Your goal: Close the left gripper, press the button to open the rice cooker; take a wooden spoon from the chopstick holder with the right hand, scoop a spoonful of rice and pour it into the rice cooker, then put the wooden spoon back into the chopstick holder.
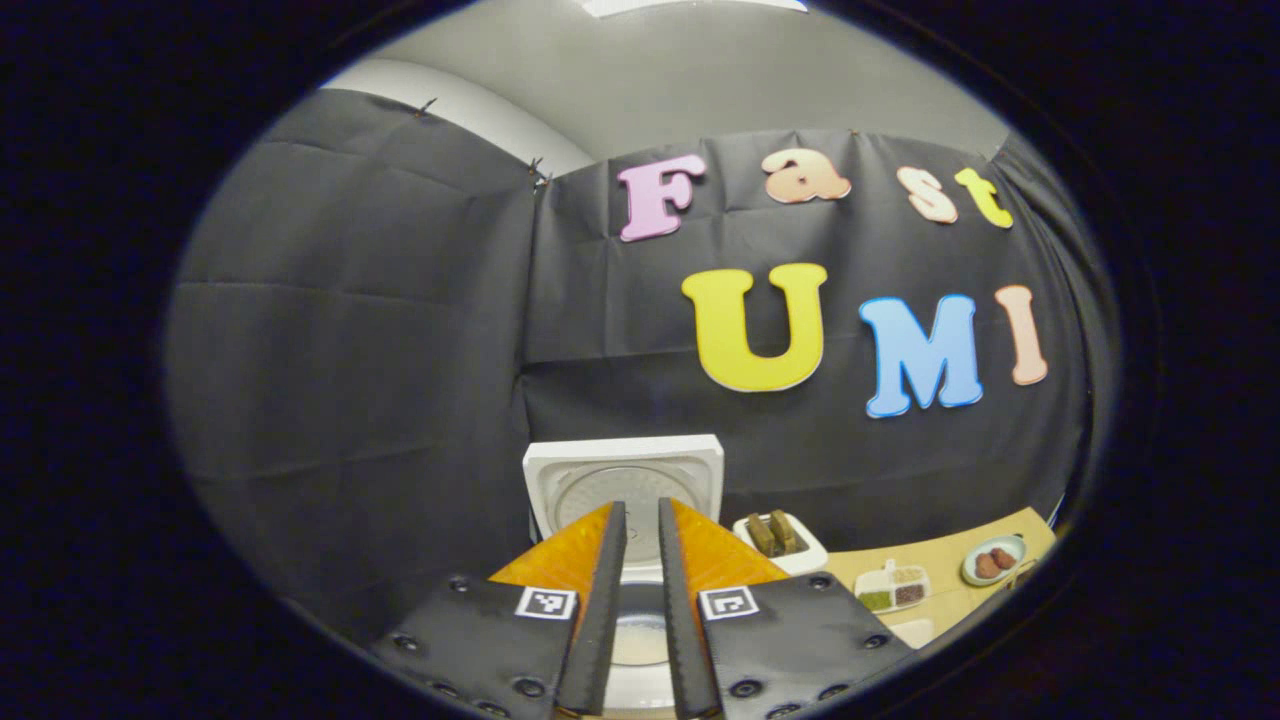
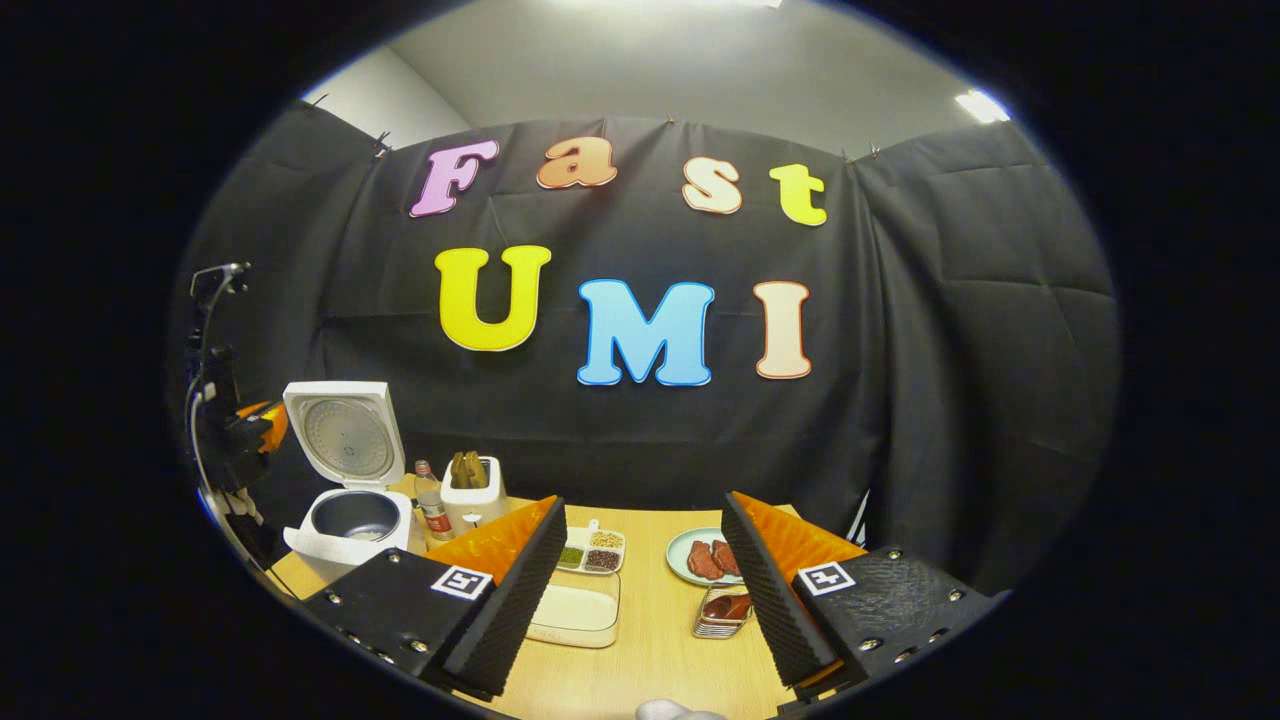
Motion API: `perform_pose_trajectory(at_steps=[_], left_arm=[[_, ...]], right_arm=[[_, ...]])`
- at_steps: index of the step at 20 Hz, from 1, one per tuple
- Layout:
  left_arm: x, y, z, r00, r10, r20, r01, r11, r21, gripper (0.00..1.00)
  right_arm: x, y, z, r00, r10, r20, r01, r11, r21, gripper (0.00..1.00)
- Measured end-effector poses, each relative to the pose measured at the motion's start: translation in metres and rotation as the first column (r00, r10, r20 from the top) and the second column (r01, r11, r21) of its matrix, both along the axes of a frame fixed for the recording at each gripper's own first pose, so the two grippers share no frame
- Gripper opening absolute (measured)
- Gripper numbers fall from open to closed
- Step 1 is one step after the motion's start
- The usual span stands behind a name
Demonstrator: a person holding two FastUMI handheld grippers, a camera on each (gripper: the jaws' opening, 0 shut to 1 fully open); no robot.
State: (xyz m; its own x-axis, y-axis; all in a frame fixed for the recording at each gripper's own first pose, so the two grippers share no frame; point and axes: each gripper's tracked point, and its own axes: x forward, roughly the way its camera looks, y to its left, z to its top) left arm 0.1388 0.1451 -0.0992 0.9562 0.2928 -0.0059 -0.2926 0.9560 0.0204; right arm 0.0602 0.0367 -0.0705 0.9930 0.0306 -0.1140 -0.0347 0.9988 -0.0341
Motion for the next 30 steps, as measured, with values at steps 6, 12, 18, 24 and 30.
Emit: perform_pose_trajectory(at_steps=[6,12,18,24,30], left_arm=[[-0.041,-0.048,0.017,0.994,-0.107,0.026,0.107,0.994,0.005,1.00],[-0.084,-0.082,0.025,0.984,-0.175,0.043,0.175,0.985,0.003,1.00],[-0.097,-0.102,0.021,0.977,-0.210,0.023,0.210,0.977,-0.023,1.00],[-0.103,-0.121,0.026,0.972,-0.232,0.016,0.233,0.973,-0.007,1.00],[-0.100,-0.143,0.020,0.974,-0.228,-0.007,0.228,0.974,0.010,1.00]], right_arm=[[0.002,-0.014,-0.007,0.999,-0.029,0.019,0.028,0.999,0.021,0.95],[0.002,-0.040,-0.047,0.997,-0.083,-0.010,0.083,0.993,0.087,0.95],[0.013,-0.076,-0.106,0.986,-0.147,-0.083,0.155,0.984,0.089,0.95],[0.051,-0.110,-0.189,0.966,-0.180,-0.186,0.207,0.969,0.138,0.96],[0.110,-0.140,-0.251,0.949,-0.201,-0.241,0.240,0.960,0.145,0.96]])
